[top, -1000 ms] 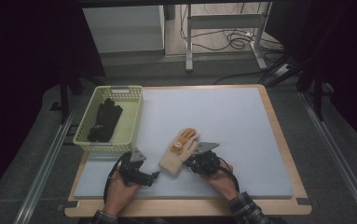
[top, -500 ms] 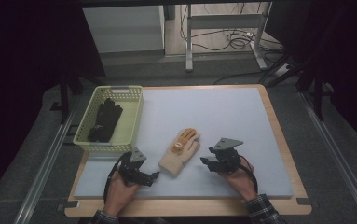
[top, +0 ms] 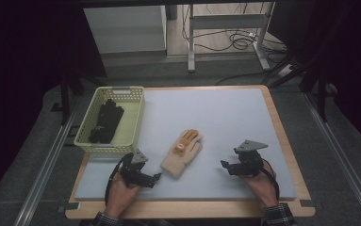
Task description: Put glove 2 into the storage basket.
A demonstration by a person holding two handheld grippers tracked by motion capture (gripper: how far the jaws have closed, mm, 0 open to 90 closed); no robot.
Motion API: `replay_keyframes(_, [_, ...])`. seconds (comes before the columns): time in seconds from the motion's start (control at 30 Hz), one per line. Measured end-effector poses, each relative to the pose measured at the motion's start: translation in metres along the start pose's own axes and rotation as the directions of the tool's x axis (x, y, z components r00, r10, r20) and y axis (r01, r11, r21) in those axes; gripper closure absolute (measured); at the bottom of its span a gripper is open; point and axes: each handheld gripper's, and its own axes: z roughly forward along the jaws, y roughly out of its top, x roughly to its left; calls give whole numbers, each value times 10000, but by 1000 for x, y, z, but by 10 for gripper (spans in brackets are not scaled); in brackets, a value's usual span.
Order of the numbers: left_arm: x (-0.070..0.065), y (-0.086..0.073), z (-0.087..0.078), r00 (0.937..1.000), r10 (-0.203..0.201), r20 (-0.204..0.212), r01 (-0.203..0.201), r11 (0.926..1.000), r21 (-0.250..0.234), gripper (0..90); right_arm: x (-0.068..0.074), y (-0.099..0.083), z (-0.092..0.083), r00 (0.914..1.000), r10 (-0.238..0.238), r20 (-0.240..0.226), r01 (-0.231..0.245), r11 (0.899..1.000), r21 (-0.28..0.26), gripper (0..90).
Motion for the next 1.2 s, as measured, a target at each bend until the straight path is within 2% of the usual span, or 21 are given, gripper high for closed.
replay_keyframes(0.1, [0, 0, 0, 10000, 21, 9, -21, 10000, 19, 0, -8, -9, -2, 9992, 77, 381, -81, 9999, 116, 203])
replay_keyframes(0.2, [0, 0, 0, 10000, 7, 23, -7, 10000, 21, 0, -13, -16, -2, 9985, 88, 541, -106, 9994, 321, 186])
replay_keyframes(0.3, [0, 0, 0, 10000, 1, 29, -1, 10000, 24, 0, -16, -18, -1, 9984, 356, 441, -370, 9988, 324, 166])
replay_keyframes(0.37, [1, 0, 0, 10000, -2, 38, 2, 10000, 23, 0, -15, -18, -1, 9983, 236, 526, -257, 9989, 390, 163])
replay_keyframes(0.63, [1, 0, -1, 9999, -97, 56, 97, 9999, -56, 10, -15, -18, 0, 9983, 266, 512, -284, 9990, 345, 163])
replay_keyframes(0.7, [0, 0, -2, 9996, -237, 135, 238, 9997, -111, 8, -15, -18, 0, 9983, 260, 513, -278, 9990, 344, 163])
replay_keyframes(0.8, [-2, 1, -4, 9983, -336, 470, 343, 9993, -137, 7, -15, -18, 0, 9983, 251, 517, -269, 9991, 342, 163])
replay_keyframes(1.03, [-13, 14, -8, 9971, -138, 748, 150, 9998, -158, 1, -15, -18, 0, 9984, 232, 524, -250, 9991, 341, 163])
replay_keyframes(1.2, [-20, 29, -10, 9953, -52, 971, 68, 9999, -153, 0, -15, -18, 0, 9984, 208, 533, -225, 9992, 332, 163])
